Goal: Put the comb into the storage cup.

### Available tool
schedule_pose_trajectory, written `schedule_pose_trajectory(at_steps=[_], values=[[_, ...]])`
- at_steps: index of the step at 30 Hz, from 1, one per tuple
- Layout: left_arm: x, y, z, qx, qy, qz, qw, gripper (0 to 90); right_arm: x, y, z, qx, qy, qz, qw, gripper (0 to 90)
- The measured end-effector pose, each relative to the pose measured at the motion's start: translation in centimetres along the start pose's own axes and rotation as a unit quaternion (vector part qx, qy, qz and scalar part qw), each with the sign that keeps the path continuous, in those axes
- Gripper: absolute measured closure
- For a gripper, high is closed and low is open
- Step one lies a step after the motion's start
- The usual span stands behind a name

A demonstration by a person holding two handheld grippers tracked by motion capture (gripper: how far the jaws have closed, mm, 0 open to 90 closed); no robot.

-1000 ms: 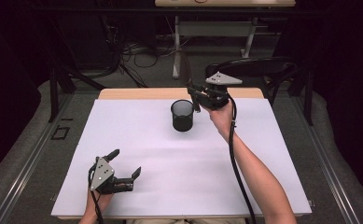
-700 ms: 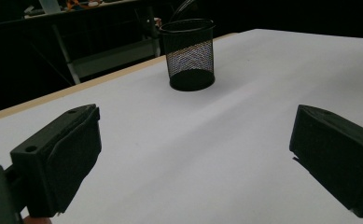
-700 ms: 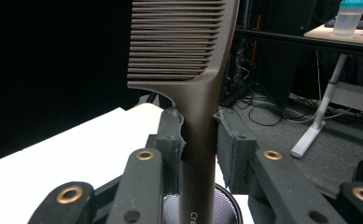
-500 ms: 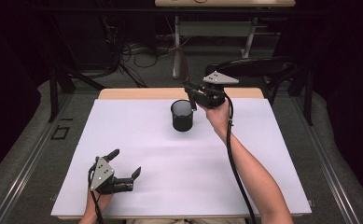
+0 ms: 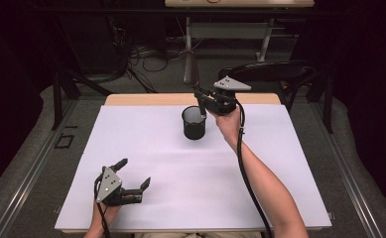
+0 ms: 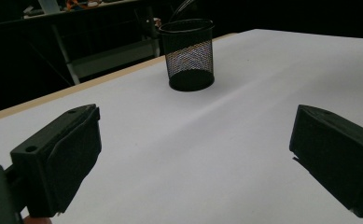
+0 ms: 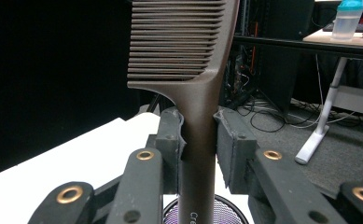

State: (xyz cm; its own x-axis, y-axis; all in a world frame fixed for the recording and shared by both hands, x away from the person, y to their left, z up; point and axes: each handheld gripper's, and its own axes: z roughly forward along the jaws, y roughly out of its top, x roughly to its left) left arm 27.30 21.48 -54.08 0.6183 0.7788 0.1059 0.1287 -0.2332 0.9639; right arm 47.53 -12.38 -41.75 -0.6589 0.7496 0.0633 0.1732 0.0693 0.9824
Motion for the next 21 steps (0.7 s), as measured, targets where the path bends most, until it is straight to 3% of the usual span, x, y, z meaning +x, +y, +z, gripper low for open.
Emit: schedule_pose_trajectory(at_steps=[21], values=[[0.0, 0.0, 0.0, -0.001, 0.0, 0.001, 1.0, 2.2, -0.2, -0.8, 1.5, -0.018, -0.015, 0.001, 0.9997, 72.7]])
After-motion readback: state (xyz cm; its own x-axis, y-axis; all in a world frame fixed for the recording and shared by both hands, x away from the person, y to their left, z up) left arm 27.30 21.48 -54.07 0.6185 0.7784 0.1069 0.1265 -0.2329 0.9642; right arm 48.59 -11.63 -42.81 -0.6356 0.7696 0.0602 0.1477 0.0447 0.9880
